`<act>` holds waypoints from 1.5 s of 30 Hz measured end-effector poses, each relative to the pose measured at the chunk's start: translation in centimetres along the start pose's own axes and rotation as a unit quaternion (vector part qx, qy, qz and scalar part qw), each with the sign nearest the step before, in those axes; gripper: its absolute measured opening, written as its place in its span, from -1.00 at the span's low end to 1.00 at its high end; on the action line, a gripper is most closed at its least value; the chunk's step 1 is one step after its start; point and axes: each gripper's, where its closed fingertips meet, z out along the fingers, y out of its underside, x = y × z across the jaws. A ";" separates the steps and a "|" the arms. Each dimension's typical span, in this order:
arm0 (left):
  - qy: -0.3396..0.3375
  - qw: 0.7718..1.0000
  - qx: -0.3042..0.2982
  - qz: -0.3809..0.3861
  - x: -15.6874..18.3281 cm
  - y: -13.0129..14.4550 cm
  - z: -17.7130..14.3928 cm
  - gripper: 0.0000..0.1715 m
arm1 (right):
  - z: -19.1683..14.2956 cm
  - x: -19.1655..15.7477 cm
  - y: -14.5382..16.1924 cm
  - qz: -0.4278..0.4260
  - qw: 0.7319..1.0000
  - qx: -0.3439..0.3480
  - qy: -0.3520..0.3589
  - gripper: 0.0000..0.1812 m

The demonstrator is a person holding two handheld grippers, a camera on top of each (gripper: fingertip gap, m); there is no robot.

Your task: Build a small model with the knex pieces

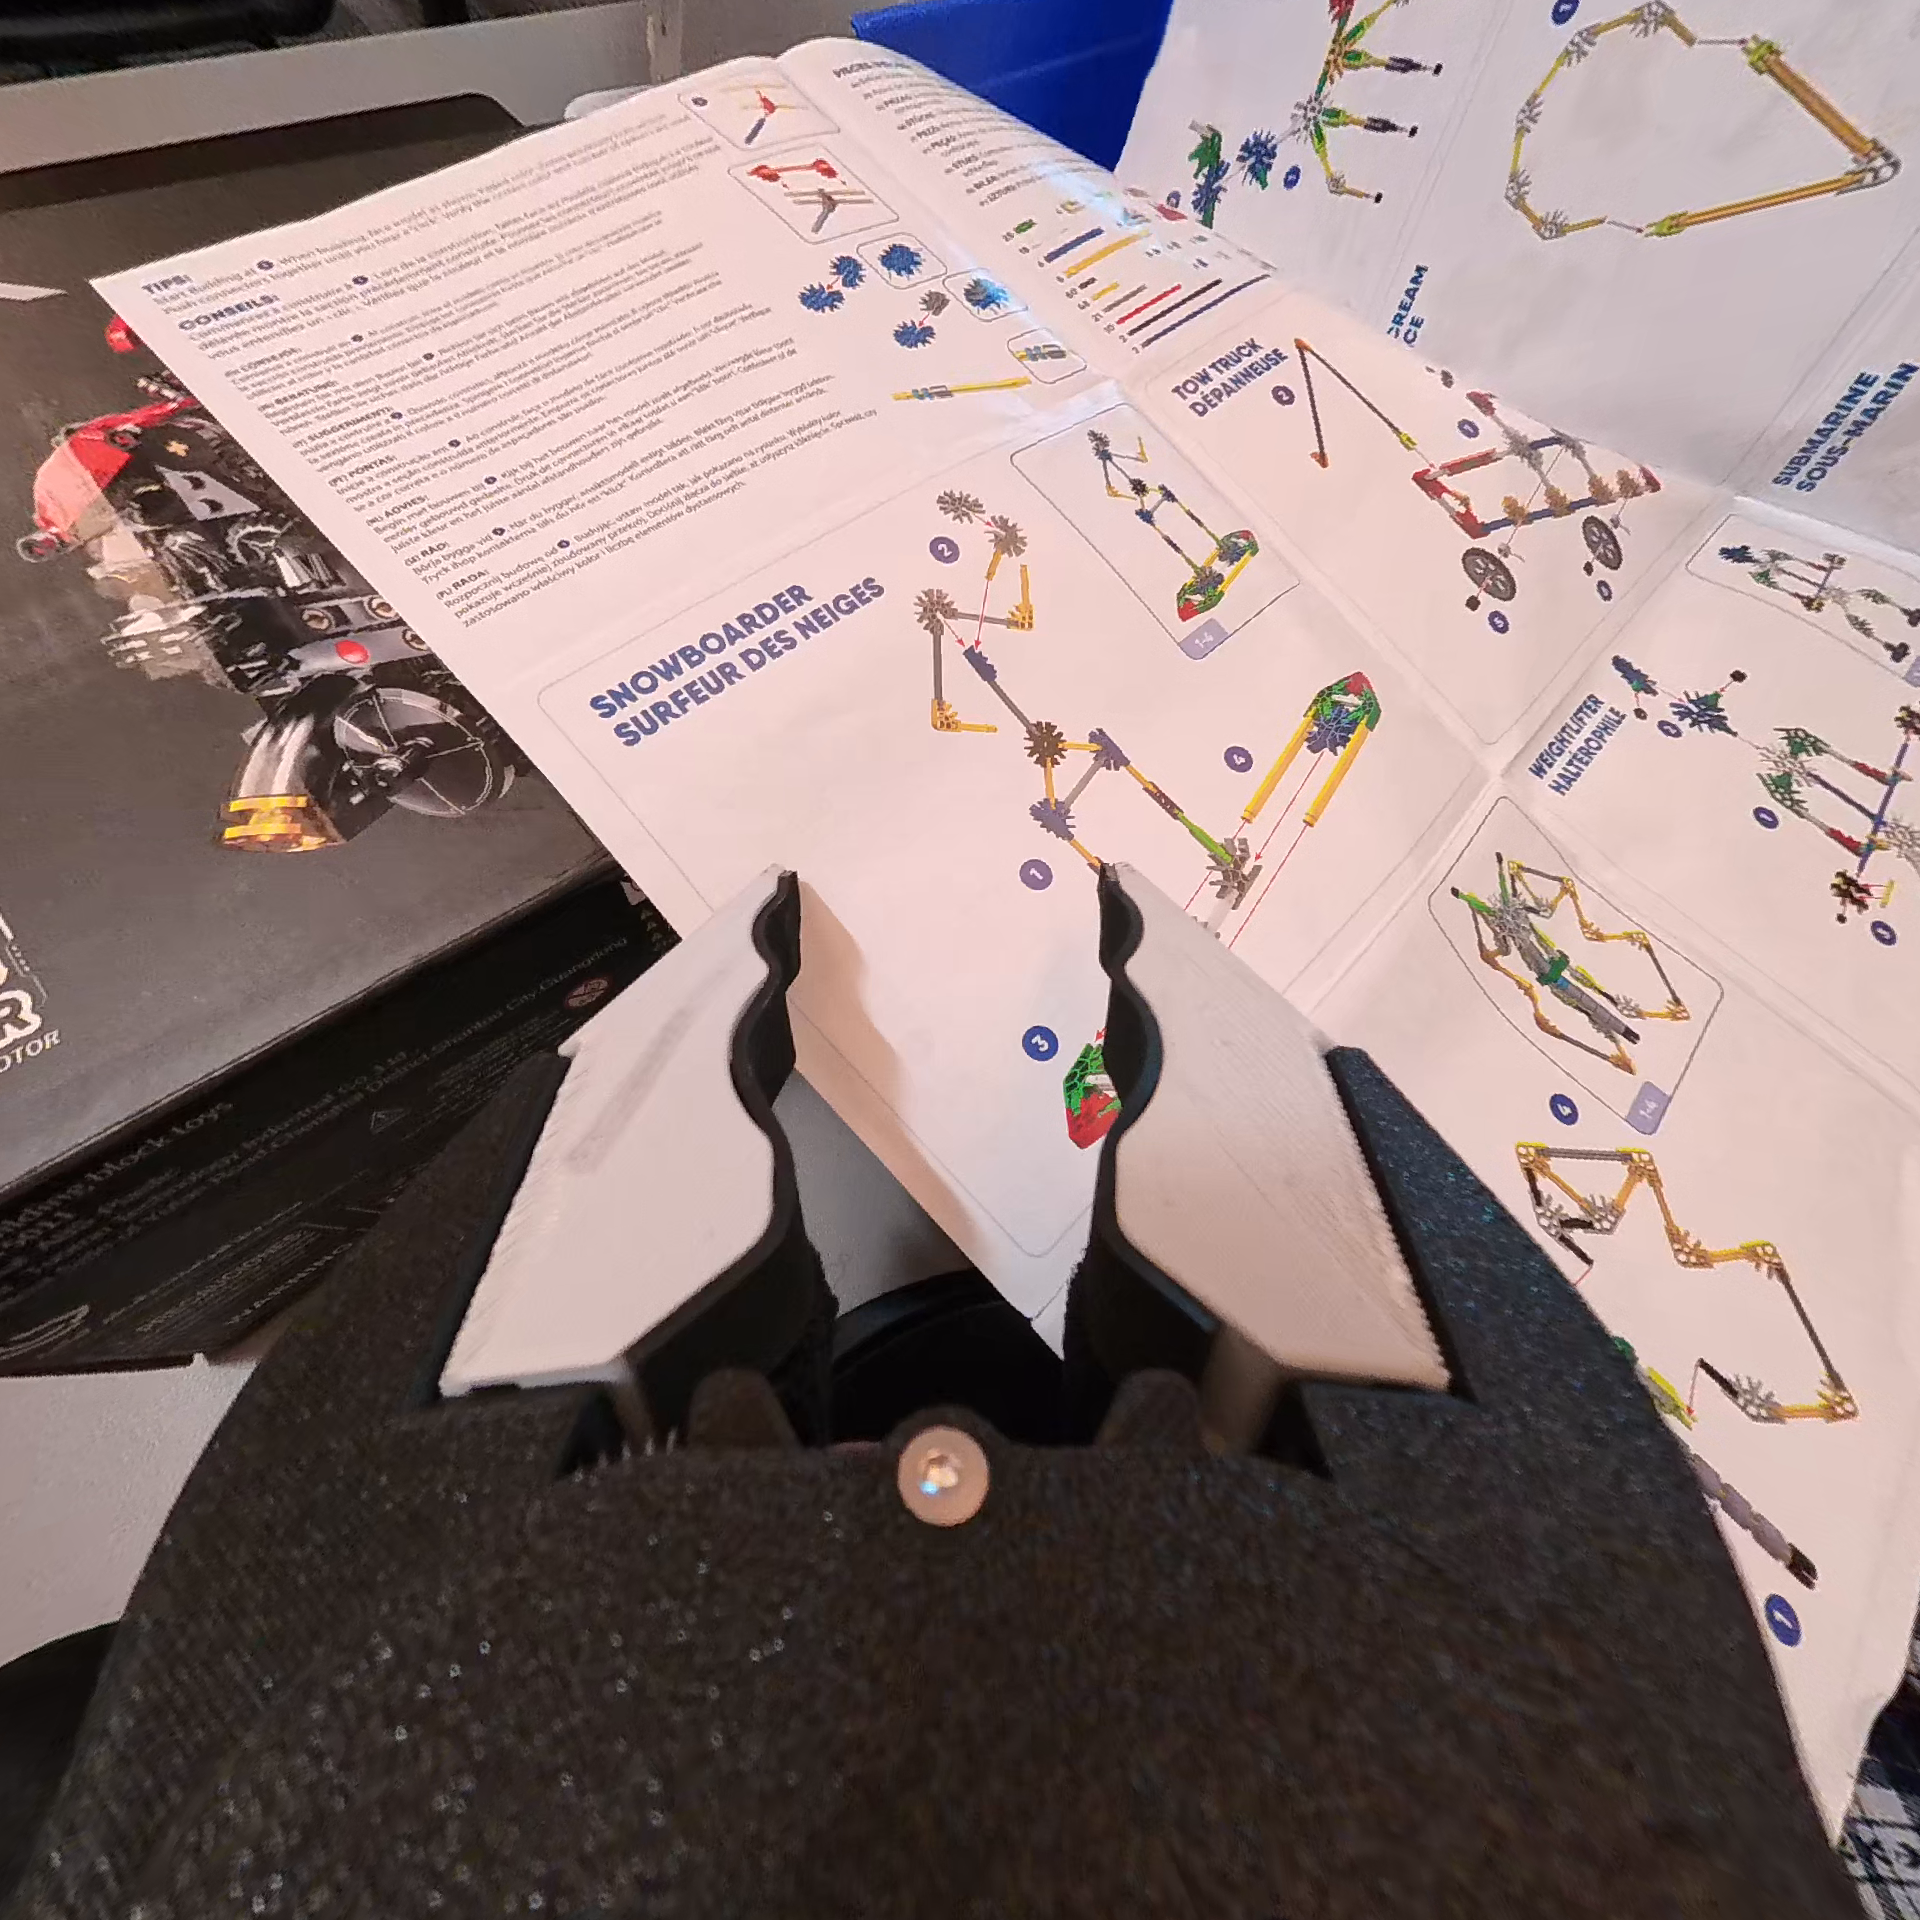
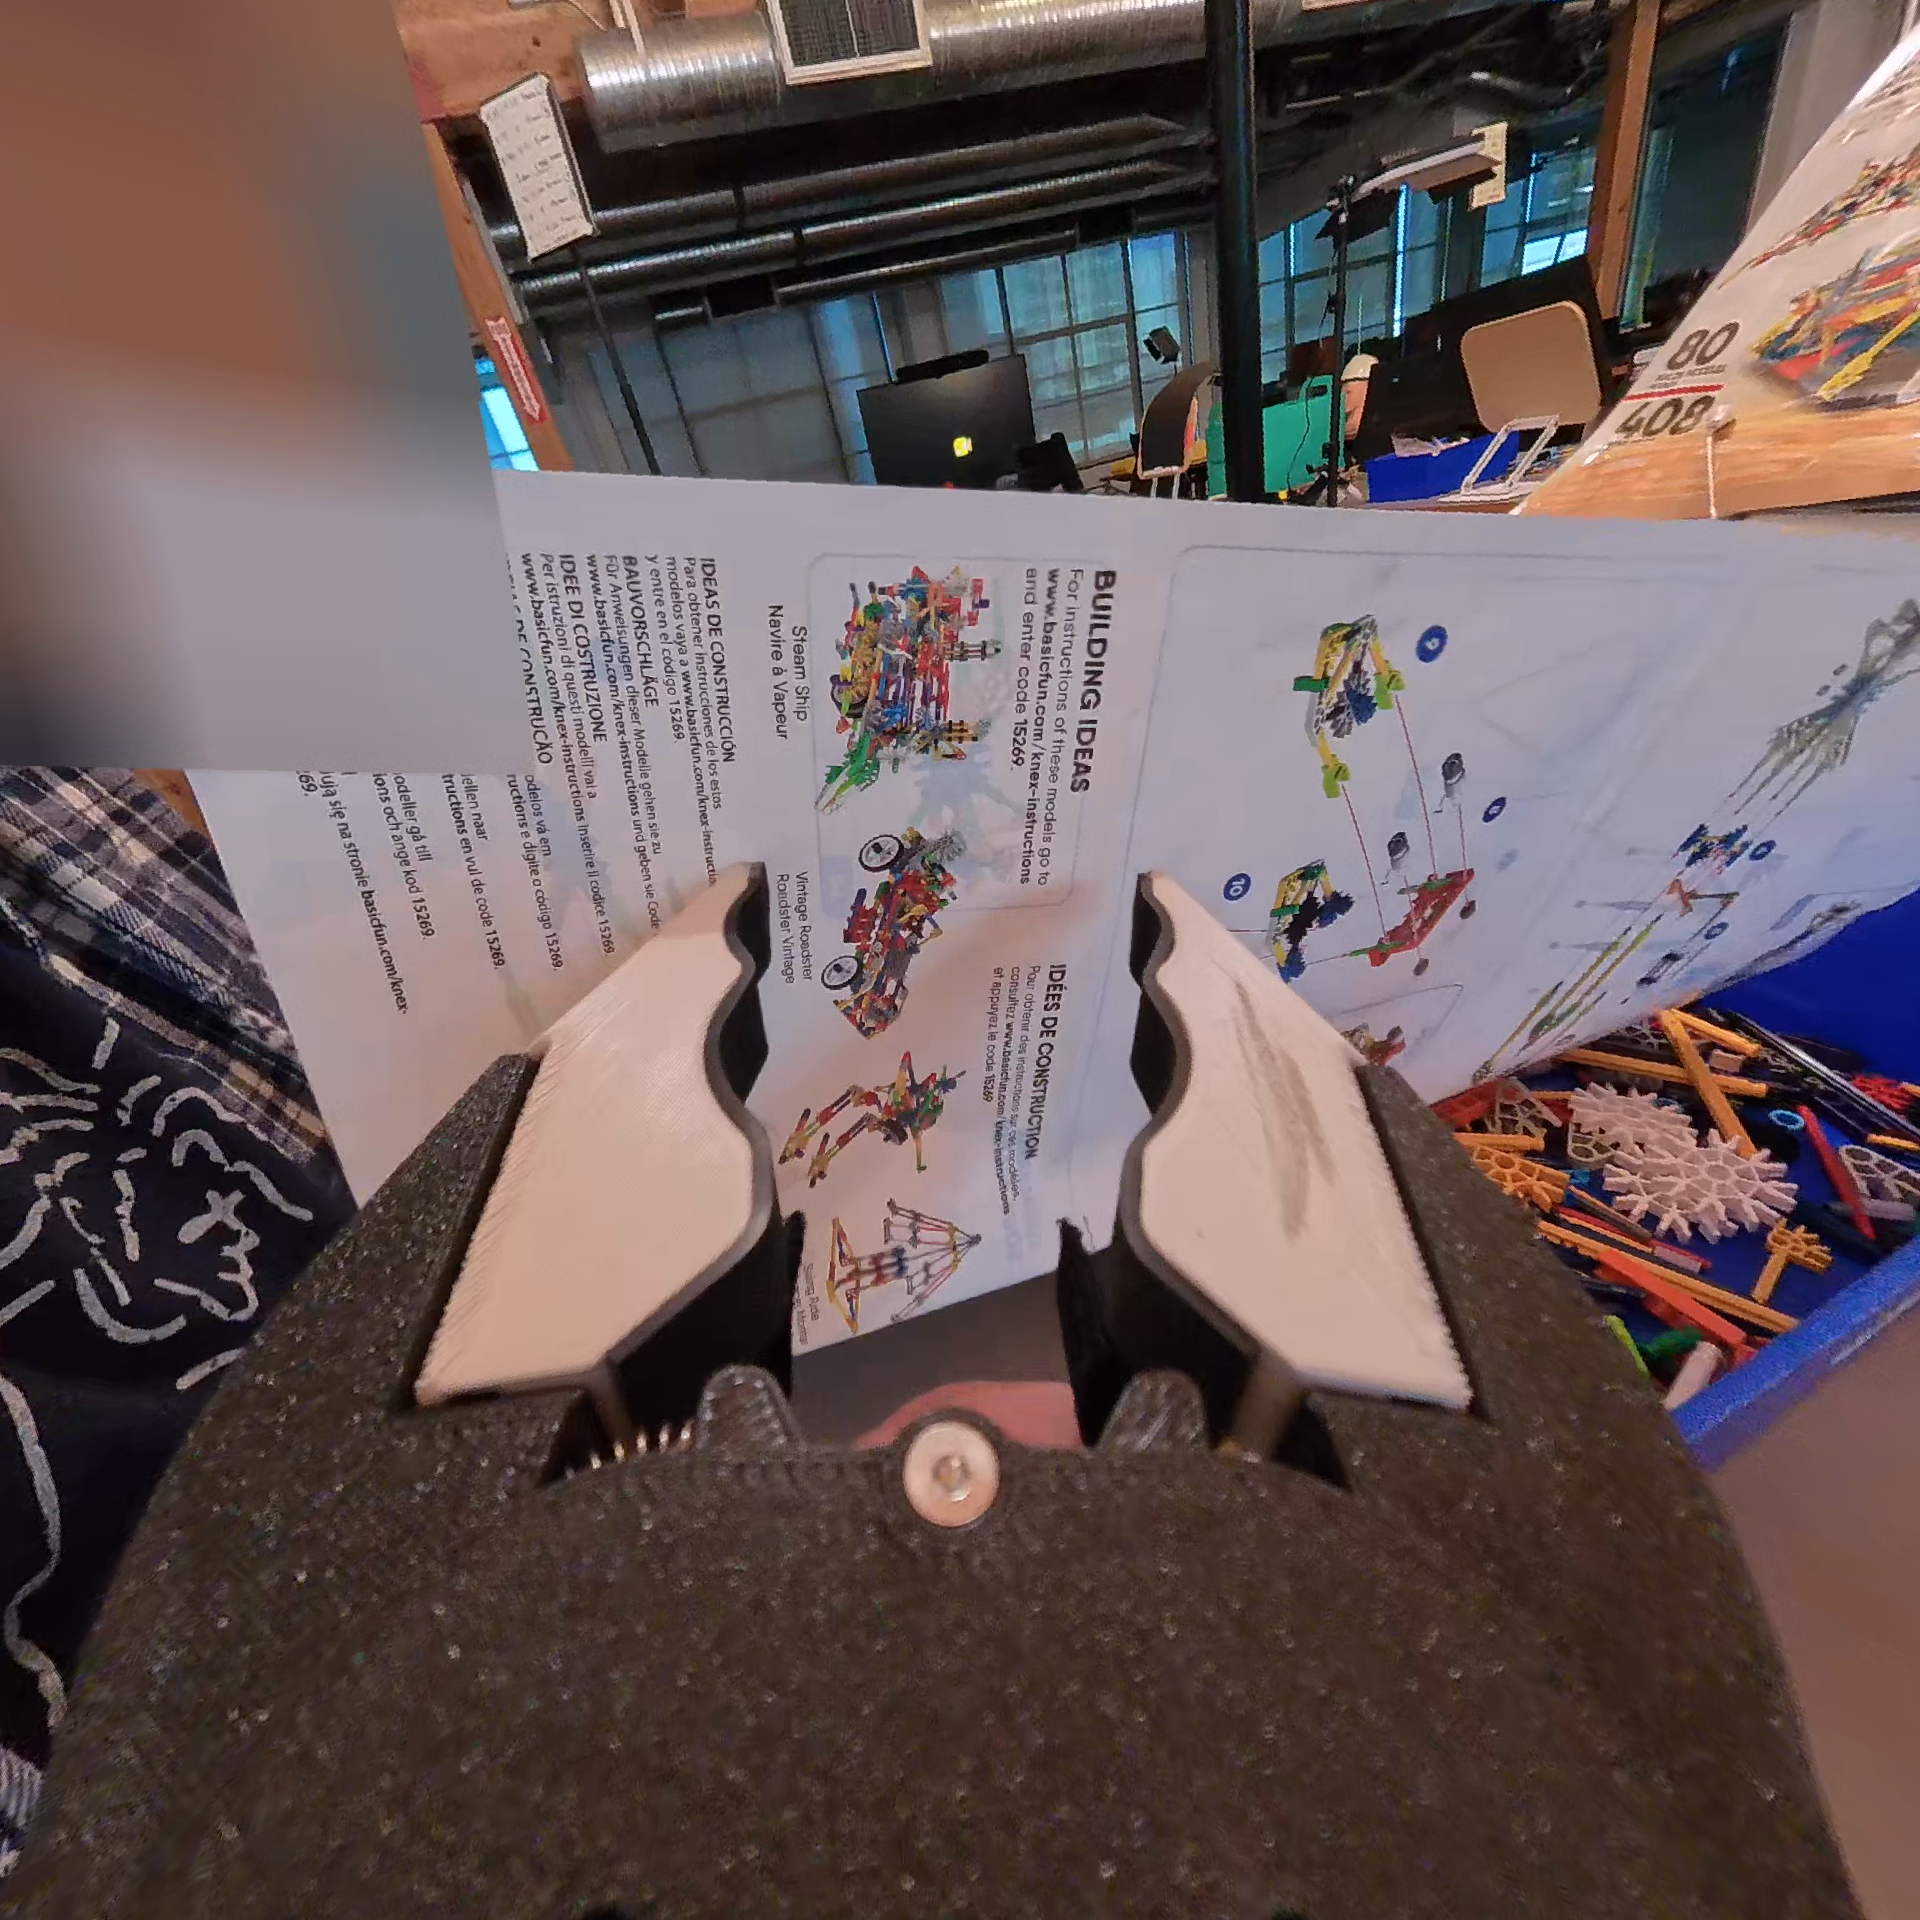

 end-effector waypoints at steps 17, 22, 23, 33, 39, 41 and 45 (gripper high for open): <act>-0.002 1.000 -0.007 0.001 0.0 0.1 0.2 -0.34 | 4.1 -1.7 3.7 -0.030 0.996 -0.078 -0.023 -0.24; -0.004 1.000 -0.012 0.001 -0.1 0.2 0.4 -0.34 | 5.3 -2.3 5.4 -0.045 0.992 -0.112 -0.031 -0.24; -0.005 1.000 -0.013 0.001 -0.1 0.2 0.4 -0.34 | 5.4 -2.4 5.7 -0.048 0.991 -0.119 -0.033 -0.23; -0.011 1.000 -0.023 0.009 -0.1 0.3 0.6 -0.35 | 4.1 0.4 6.8 -0.046 0.989 -0.137 0.020 -0.24; -0.018 0.999 -0.027 0.013 -0.2 0.2 0.7 -0.35 | 3.0 2.3 8.3 -0.046 0.984 -0.160 0.064 -0.24; -0.021 0.999 -0.027 0.016 -0.2 0.0 0.6 -0.35 | 2.8 2.7 8.7 -0.048 0.982 -0.166 0.072 -0.24; -0.031 0.999 -0.025 0.022 -0.3 -0.5 0.5 -0.35 | 2.6 3.3 9.3 -0.053 0.979 -0.176 0.087 -0.24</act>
